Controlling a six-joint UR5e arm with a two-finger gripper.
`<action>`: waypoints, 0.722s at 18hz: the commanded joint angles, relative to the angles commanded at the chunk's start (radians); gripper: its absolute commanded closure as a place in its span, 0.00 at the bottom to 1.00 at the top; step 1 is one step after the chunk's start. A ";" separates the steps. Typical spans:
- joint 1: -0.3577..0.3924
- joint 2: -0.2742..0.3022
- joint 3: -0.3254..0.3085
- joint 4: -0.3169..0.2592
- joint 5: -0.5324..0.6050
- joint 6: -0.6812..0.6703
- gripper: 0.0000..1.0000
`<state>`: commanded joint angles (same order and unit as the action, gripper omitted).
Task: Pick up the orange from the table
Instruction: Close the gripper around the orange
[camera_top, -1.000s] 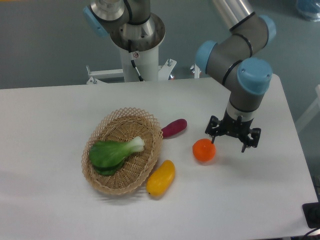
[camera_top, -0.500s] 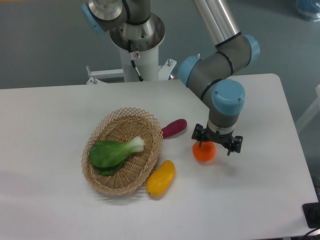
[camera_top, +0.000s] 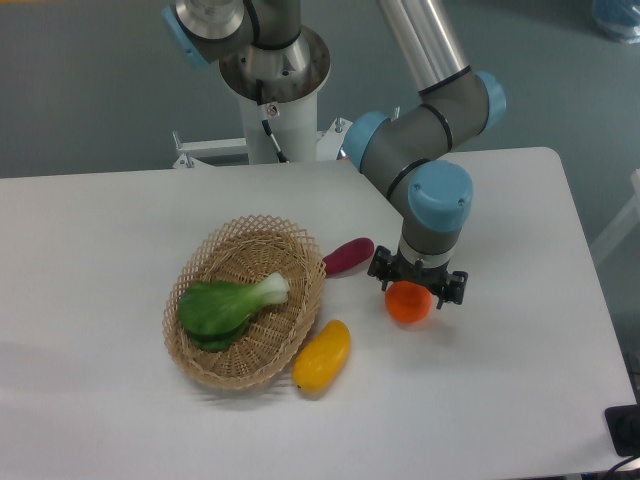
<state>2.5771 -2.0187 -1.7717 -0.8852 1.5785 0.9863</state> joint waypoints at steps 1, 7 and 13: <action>0.000 -0.005 0.000 0.009 0.000 0.002 0.00; -0.002 -0.020 -0.008 0.052 0.014 -0.002 0.00; 0.000 -0.026 -0.025 0.104 0.023 -0.002 0.04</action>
<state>2.5771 -2.0448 -1.7963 -0.7809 1.6014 0.9848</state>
